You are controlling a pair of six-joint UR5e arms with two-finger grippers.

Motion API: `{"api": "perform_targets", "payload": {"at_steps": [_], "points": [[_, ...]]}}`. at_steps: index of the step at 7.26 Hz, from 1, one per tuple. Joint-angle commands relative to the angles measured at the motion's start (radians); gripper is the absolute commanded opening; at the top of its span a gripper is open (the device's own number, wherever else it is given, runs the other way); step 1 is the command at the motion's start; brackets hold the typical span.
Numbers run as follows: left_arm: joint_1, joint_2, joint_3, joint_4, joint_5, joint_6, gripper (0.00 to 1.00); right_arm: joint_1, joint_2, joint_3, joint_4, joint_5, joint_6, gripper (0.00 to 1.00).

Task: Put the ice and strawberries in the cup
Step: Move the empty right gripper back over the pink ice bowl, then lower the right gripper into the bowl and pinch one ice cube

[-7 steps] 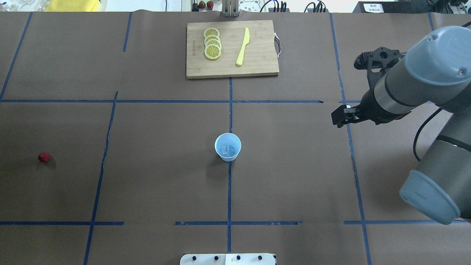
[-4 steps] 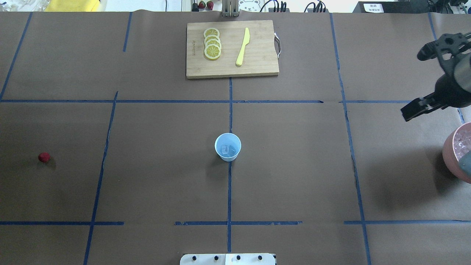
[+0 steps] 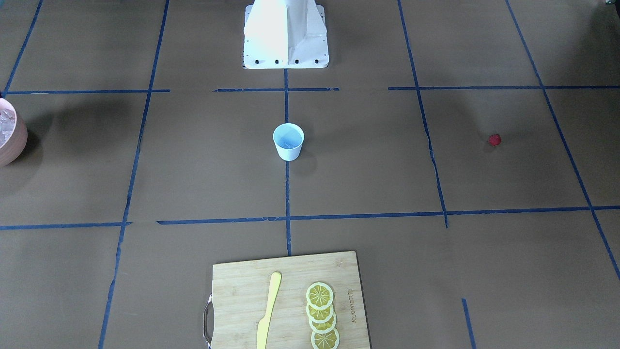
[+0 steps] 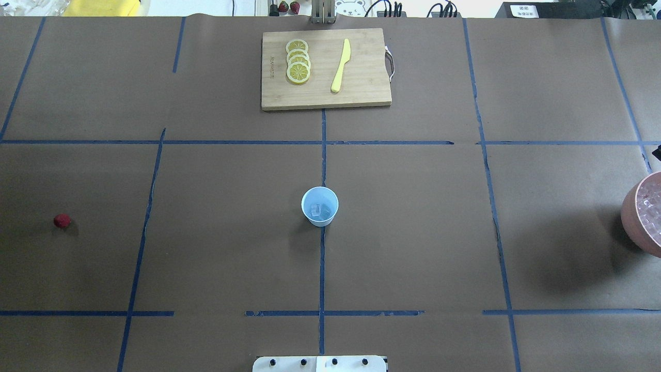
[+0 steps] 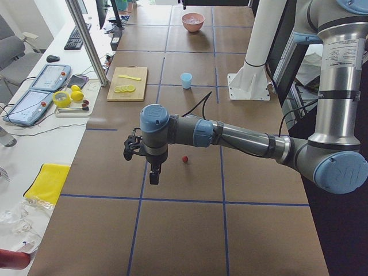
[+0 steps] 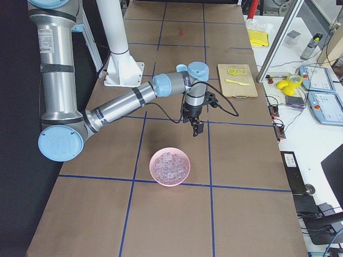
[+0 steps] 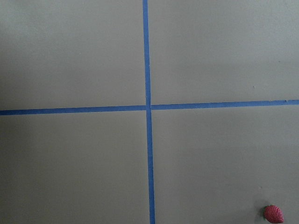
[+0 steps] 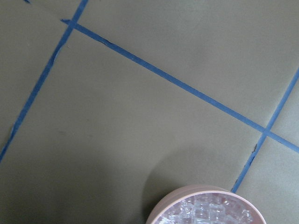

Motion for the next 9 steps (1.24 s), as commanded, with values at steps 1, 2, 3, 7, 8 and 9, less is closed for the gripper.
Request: {"api": "perform_targets", "payload": {"at_steps": [1, 2, 3, 7, 8, 9], "points": [[-0.001, 0.0, 0.0, 0.0, 0.0, 0.0, 1.0, 0.036, -0.015, -0.087, 0.02, 0.009, -0.172, 1.0], [-0.001, 0.0, 0.0, 0.0, 0.0, 0.0, 1.0, 0.039, -0.103, -0.094, 0.152, 0.008, -0.177, 0.99], [-0.001, 0.0, 0.0, 0.0, 0.0, 0.0, 1.0, 0.045, -0.169, -0.131, 0.327, 0.011, -0.159, 0.99], [0.001, 0.002, 0.0, 0.0, 0.0, 0.0, 1.0, 0.044, -0.228, -0.255, 0.489, 0.035, -0.16, 0.98], [-0.001, 0.0, 0.0, -0.002, 0.0, 0.0, 1.0, 0.044, -0.231, -0.294, 0.515, 0.035, -0.169, 0.98], [0.001, 0.002, 0.0, -0.002, 0.0, 0.0, 1.0, 0.033, -0.229, -0.305, 0.538, 0.035, -0.162, 0.93]]}}
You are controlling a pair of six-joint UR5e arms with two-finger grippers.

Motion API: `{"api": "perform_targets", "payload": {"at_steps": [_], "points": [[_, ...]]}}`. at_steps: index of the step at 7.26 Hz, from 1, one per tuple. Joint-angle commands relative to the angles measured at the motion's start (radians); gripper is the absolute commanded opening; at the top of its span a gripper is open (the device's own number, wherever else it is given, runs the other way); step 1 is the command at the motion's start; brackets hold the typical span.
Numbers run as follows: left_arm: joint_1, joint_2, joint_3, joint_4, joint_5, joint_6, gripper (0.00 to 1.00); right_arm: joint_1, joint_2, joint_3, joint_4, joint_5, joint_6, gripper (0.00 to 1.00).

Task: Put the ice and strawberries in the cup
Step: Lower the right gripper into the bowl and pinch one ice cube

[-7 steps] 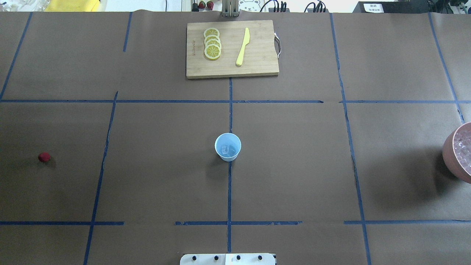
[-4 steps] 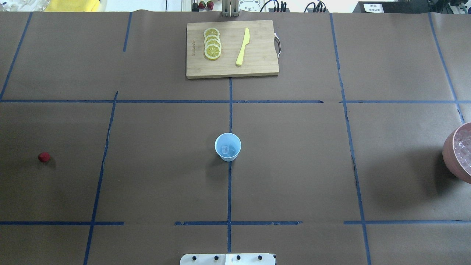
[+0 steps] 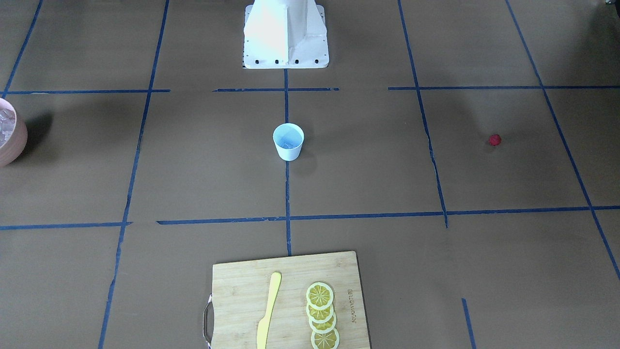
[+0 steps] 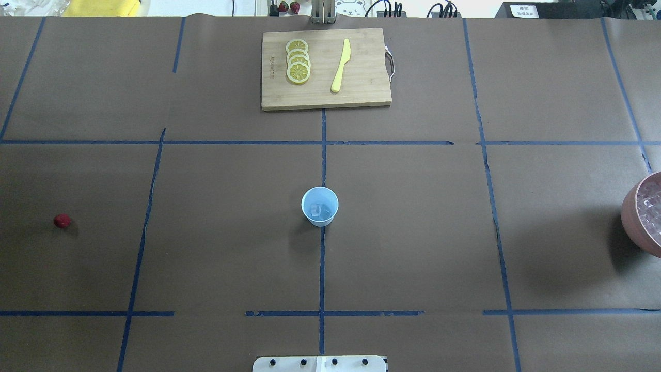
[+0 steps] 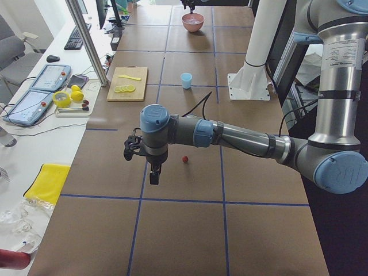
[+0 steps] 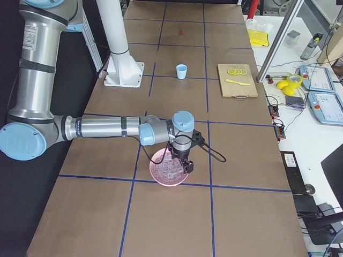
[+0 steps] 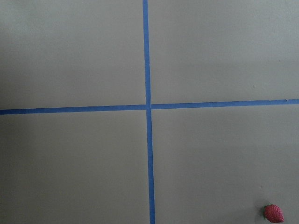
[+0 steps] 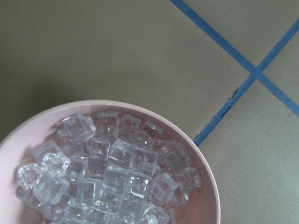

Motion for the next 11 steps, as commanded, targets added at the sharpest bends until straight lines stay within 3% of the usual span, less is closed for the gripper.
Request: {"api": "perform_targets", "payload": {"at_steps": [1, 5, 11], "points": [[0.001, 0.001, 0.0, -0.001, -0.002, 0.0, 1.0, -0.017, -0.003, -0.019, 0.048, 0.001, 0.011, 0.87], [0.001, 0.001, 0.0, -0.001, -0.002, 0.0, 1.0, -0.043, -0.018, -0.012, 0.052, 0.002, -0.001, 0.8], [0.001, 0.001, -0.002, -0.004, -0.002, 0.0, 1.0, -0.089, -0.038, -0.019, 0.049, -0.013, -0.004, 0.79]]}}
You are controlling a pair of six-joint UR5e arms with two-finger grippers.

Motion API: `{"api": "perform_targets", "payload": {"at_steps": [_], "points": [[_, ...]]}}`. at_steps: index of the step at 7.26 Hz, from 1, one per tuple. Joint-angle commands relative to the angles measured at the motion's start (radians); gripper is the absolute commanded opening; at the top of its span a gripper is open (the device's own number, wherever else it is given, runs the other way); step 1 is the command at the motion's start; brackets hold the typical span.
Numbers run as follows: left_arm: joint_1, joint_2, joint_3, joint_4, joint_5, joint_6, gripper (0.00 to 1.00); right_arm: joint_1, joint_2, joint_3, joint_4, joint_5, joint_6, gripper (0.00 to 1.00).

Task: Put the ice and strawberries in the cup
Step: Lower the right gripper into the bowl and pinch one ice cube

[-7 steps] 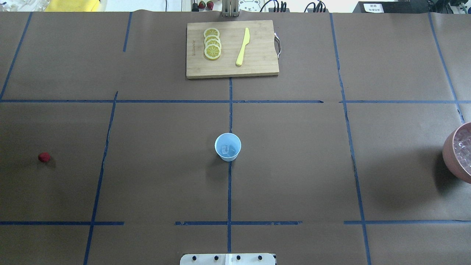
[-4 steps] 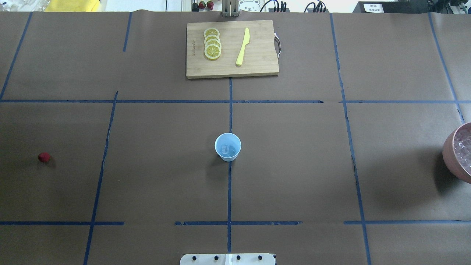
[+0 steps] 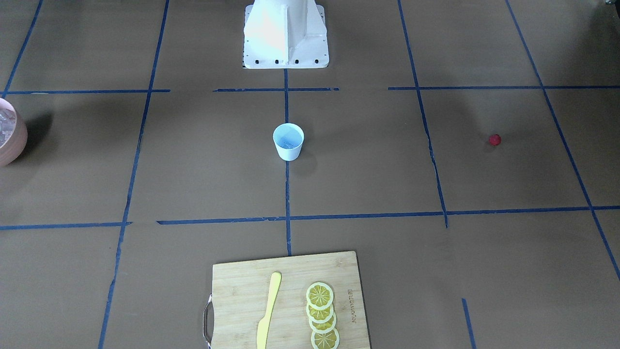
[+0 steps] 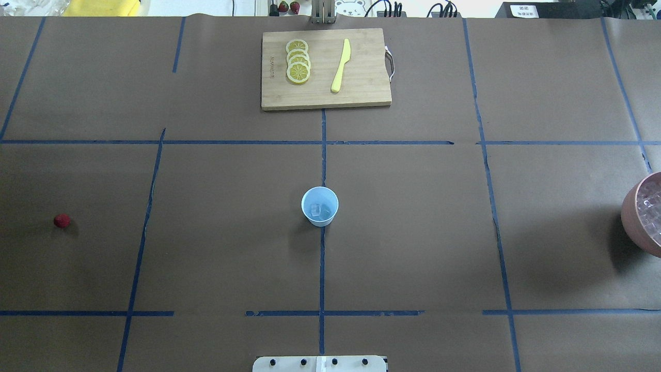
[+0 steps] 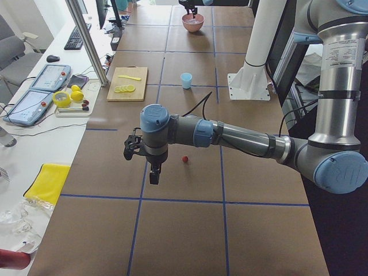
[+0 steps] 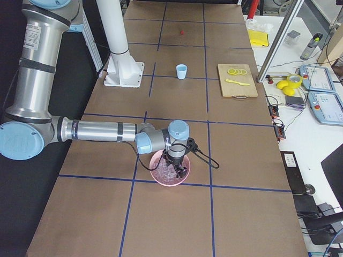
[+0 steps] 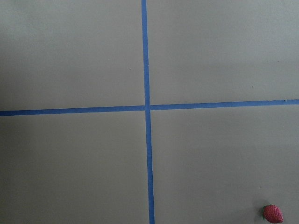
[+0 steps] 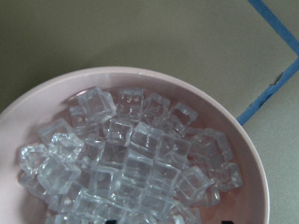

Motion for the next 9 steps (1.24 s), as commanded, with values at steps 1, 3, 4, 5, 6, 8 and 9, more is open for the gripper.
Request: {"api": "perform_targets", "payload": {"at_steps": [1, 3, 4, 5, 6, 8, 9], "points": [[0.0, 0.0, 0.001, 0.0, 0.0, 0.0, 1.0, -0.018, -0.004, -0.002, 0.0, -0.012, 0.002, 0.76], [0.0, 0.0, -0.001, 0.0, 0.0, 0.0, 1.0, -0.023, -0.004, -0.004, -0.002, -0.04, 0.002, 0.74], [0.0, 0.0, -0.001, 0.0, 0.0, 0.0, 1.0, -0.024, -0.004, -0.009, -0.002, -0.04, 0.002, 0.74], [0.0, 0.0, 0.001, 0.0, 0.0, 0.0, 1.0, -0.024, -0.004, -0.01, -0.002, -0.04, 0.002, 0.73], [0.0, 0.0, -0.001, 0.0, 0.0, 0.0, 1.0, -0.026, -0.004, -0.01, -0.003, -0.04, 0.002, 0.72], [0.0, 0.0, -0.001, 0.0, 0.0, 0.0, 1.0, -0.038, -0.004, -0.012, -0.006, -0.046, 0.009, 0.7], [0.0, 0.0, -0.001, 0.0, 0.0, 0.0, 1.0, -0.04, -0.004, -0.012, -0.006, -0.046, 0.009, 0.7]]}}
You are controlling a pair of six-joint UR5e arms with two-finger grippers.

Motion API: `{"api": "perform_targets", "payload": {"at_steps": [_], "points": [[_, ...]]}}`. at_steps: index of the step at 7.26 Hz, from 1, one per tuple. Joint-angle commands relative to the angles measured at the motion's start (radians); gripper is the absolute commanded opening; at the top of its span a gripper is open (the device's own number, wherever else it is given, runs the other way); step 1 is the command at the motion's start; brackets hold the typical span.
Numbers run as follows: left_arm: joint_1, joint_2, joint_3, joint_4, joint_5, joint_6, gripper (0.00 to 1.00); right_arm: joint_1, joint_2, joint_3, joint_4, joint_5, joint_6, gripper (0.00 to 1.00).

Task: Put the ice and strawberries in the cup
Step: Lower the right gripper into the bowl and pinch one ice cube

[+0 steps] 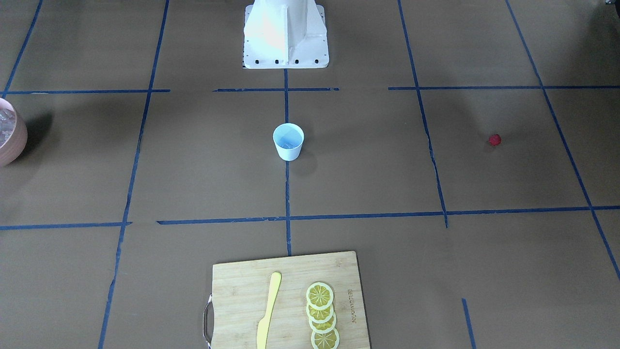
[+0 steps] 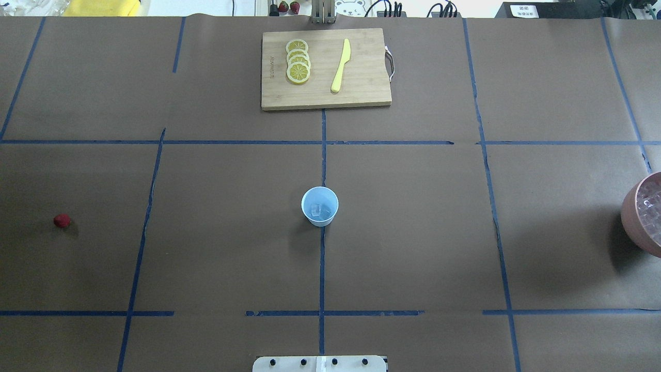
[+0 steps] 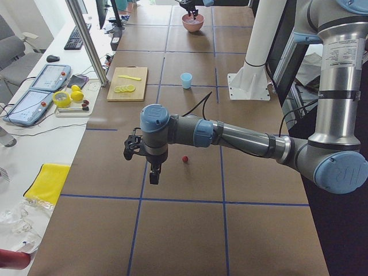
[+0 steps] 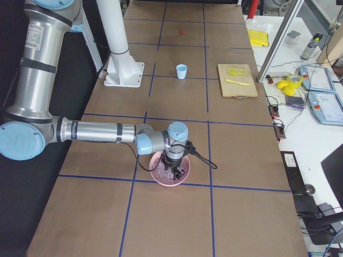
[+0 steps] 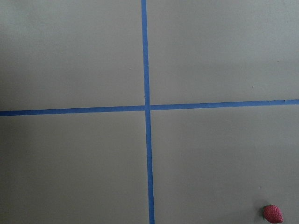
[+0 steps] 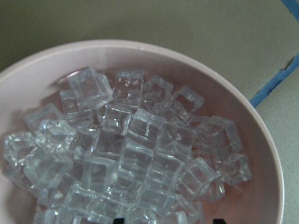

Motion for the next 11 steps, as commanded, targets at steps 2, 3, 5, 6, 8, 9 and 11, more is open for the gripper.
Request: {"api": "perform_targets", "payload": {"at_steps": [2, 3, 5, 6, 8, 9, 11], "points": [[0.0, 0.0, 0.0, 0.0, 0.0, 0.0, 1.0, -0.004, 0.0, 0.0, -0.002, -0.004, 0.001, 0.69], [0.0, 0.0, 0.0, 0.0, 0.0, 0.0, 1.0, -0.004, 0.0, -0.005, -0.002, -0.004, 0.001, 0.69], [0.0, 0.0, 0.0, 0.0, 0.0, 0.0, 1.0, -0.004, 0.0, -0.008, -0.002, -0.011, 0.0, 0.68], [0.0, 0.0, 0.0, 0.0, 0.0, 0.0, 1.0, -0.004, 0.0, -0.008, -0.001, -0.011, -0.002, 0.68], [-0.002, 0.0, -0.007, 0.002, 0.0, 0.0, 1.0, -0.004, 0.005, -0.01, -0.004, -0.016, 0.001, 0.6], [0.0, 0.0, -0.008, 0.002, 0.0, 0.0, 1.0, -0.005, 0.005, -0.01, -0.004, -0.016, 0.001, 0.46], [-0.002, 0.0, -0.008, 0.003, 0.0, 0.0, 1.0, -0.005, 0.003, -0.002, 0.004, -0.031, -0.008, 0.0]]}}
